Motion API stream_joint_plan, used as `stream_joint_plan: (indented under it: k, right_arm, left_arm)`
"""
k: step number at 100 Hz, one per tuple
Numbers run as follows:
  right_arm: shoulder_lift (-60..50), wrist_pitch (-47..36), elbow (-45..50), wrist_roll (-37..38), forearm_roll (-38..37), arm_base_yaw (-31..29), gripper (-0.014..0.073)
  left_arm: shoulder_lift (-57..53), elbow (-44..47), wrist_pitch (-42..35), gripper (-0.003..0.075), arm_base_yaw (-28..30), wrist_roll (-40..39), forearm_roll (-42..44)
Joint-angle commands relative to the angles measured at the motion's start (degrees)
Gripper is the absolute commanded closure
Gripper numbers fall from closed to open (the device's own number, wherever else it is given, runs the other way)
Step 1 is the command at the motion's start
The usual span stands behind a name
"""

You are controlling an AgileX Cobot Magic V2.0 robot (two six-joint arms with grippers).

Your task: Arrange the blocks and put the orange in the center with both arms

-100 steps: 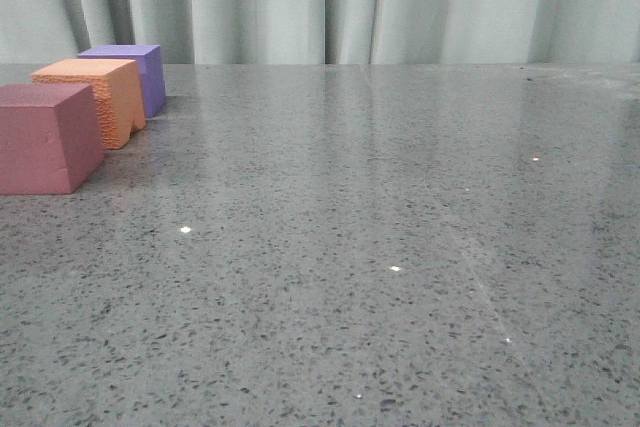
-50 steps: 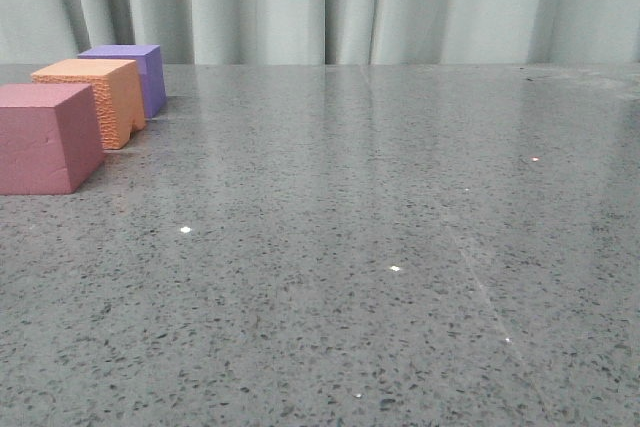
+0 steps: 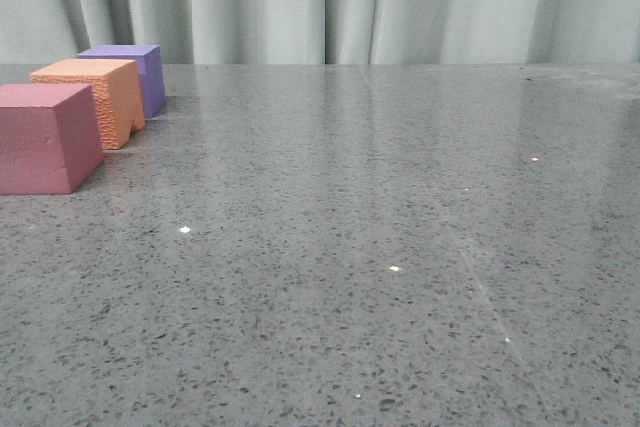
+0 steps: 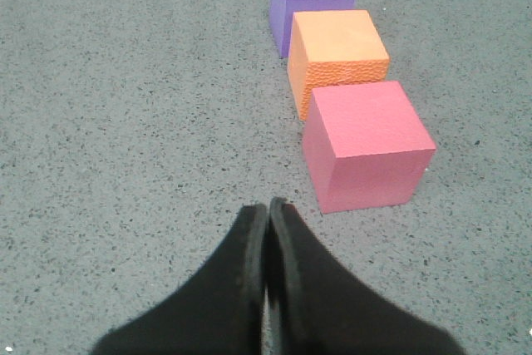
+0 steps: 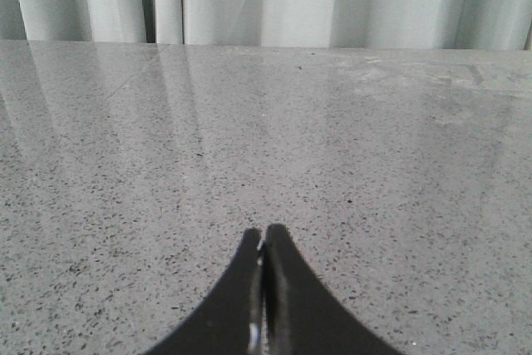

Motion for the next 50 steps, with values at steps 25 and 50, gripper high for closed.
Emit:
stream_joint_plan:
  k: [25, 50]
  right_arm:
    - [-1.07, -4.78, -0.77, -0.55, 0.03, -0.33, 0.0661]
    - [-1.07, -4.77, -0.77, -0.55, 0.03, -0.26, 0.0661]
  left_arm:
    - [-2.08, 1.12, -14.00, 0.0739, 1.73, 0.18, 3.36]
    - [-9.89, 13.07, -30.20, 0.0739, 12.27, 15.31, -8.88]
